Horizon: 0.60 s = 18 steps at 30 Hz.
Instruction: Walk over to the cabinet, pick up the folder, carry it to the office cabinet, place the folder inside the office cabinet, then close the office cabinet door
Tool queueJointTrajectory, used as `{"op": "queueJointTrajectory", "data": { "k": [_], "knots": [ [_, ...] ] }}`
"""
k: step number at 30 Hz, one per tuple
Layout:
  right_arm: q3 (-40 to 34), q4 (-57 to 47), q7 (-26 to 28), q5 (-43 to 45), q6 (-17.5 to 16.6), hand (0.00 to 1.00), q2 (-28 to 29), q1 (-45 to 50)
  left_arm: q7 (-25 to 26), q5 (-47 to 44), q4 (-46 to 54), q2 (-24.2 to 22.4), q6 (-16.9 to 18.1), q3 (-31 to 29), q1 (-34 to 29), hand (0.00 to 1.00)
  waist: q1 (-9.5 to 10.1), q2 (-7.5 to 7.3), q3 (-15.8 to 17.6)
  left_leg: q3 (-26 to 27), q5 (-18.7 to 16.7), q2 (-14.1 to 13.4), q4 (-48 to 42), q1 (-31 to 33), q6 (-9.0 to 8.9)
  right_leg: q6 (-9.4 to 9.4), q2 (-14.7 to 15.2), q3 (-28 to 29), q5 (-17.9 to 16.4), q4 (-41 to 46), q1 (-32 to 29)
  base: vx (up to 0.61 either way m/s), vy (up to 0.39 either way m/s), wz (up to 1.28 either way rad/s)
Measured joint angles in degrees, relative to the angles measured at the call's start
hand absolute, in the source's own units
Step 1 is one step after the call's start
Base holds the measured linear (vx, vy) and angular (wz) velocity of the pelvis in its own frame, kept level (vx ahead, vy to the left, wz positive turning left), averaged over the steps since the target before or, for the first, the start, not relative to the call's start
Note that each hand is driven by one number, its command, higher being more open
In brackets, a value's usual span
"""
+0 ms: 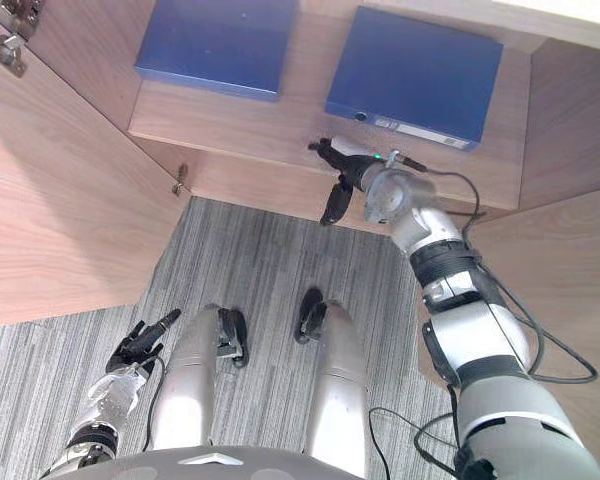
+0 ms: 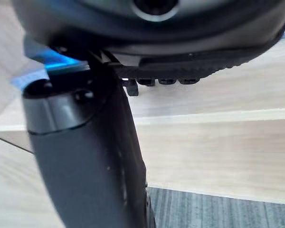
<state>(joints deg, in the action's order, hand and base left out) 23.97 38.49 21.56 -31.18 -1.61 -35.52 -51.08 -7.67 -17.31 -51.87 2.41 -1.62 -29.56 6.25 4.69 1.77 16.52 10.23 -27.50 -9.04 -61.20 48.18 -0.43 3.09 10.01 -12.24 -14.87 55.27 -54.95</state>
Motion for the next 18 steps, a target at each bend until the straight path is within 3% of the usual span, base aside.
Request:
{"op": "queueJointTrajectory", "data": {
  "k": [8, 18],
  "knots": [
    [2.2, -0.6, 0.3, -4.4, -0.5, 1.00, -0.6, 2.7, 0.1, 0.1, -2.1, 0.2, 0.0, 2.7, -0.2, 1.00, 0.50, -0.93, -0.7, 0.7, 0.0, 0.1, 2.1, -2.6, 0.02, 0.00, 0.0, 0.1, 0.0, -1.4, 2.1, 0.00, 0.000, 0.00],
    [6.1, -3.3, 1.0, -1.6, 0.2, 1.00, -1.8, 7.0, 0.1, 2.2, -2.3, 0.5, 0.2, 4.4, -2.1, 1.00, 0.49, -2.12, -2.8, 2.9, 0.6, 0.2, 7.7, -8.0, 0.22, -1.12, -0.7, 0.5, 1.0, -6.7, 6.6, 0.01, 0.025, -0.05]
  ]
}}
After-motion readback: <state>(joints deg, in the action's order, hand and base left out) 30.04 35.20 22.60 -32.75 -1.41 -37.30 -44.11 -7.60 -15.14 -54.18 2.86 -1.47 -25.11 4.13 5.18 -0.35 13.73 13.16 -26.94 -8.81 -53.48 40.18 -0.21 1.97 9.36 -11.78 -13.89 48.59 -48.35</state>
